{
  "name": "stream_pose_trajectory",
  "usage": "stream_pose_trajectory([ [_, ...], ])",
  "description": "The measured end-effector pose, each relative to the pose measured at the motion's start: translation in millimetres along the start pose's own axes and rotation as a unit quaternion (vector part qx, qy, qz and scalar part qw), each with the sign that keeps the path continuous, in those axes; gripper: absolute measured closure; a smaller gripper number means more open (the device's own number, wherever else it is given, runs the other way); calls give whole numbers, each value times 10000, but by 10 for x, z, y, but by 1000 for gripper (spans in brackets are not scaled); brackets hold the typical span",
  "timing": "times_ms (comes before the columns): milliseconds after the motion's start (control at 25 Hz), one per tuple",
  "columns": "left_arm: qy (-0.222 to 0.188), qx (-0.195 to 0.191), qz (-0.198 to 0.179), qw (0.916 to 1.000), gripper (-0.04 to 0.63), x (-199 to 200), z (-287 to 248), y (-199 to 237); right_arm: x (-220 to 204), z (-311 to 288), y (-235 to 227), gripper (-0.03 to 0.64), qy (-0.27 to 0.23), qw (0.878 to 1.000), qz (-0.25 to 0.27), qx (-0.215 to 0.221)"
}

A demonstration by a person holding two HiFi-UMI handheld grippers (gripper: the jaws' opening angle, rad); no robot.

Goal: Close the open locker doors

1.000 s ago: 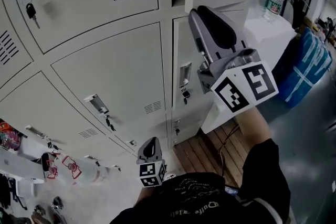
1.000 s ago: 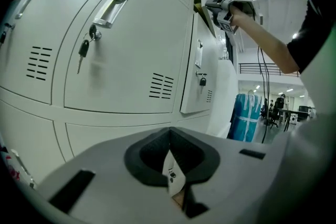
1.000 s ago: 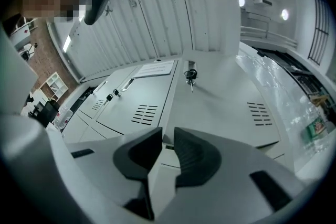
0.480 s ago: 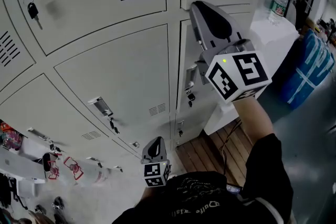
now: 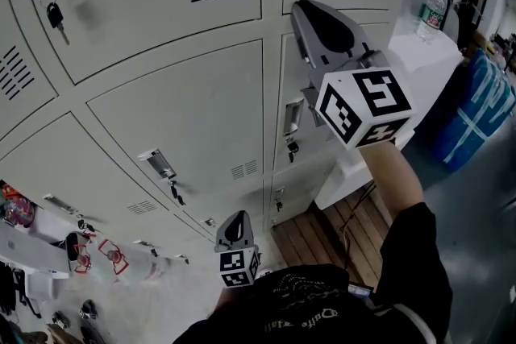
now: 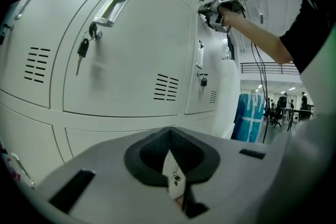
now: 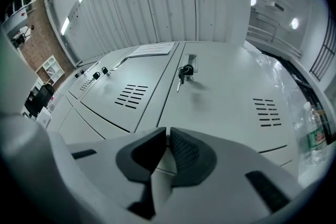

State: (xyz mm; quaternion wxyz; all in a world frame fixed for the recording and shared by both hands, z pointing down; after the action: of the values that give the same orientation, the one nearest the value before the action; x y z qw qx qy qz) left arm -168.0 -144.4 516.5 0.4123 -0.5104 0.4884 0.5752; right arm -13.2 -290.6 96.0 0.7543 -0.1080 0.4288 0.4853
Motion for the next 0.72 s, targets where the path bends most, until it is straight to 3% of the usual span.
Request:
stream_pose_trajectory([
  [160, 26, -30, 10, 10000, 588, -19, -2, -38, 14, -16, -26, 591, 76, 9996, -284, 11],
  [320, 29, -24, -49, 10000, 588, 4, 15, -50, 11, -8, -22, 591, 56, 9998, -175, 59],
  [480, 33, -116, -51, 9999, 588, 48, 68, -110, 111, 68, 26, 591, -235, 9981, -512, 231],
  [720, -70, -221, -32, 9997, 588, 156, 83, -167, 121, 360, 6, 591, -265, 9982, -471, 270],
])
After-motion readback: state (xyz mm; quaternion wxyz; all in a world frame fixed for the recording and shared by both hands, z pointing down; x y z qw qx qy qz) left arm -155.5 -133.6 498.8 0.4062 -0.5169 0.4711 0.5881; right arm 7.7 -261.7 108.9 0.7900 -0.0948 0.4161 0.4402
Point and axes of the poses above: the fingertips, and each gripper's own axes: z backward along the fingers, y to its left, x out of its top, the point moved 6 cm from there along z, backward along the fingers, and after that the axes turned 14 degrees about -y, right-handed, at the moved point
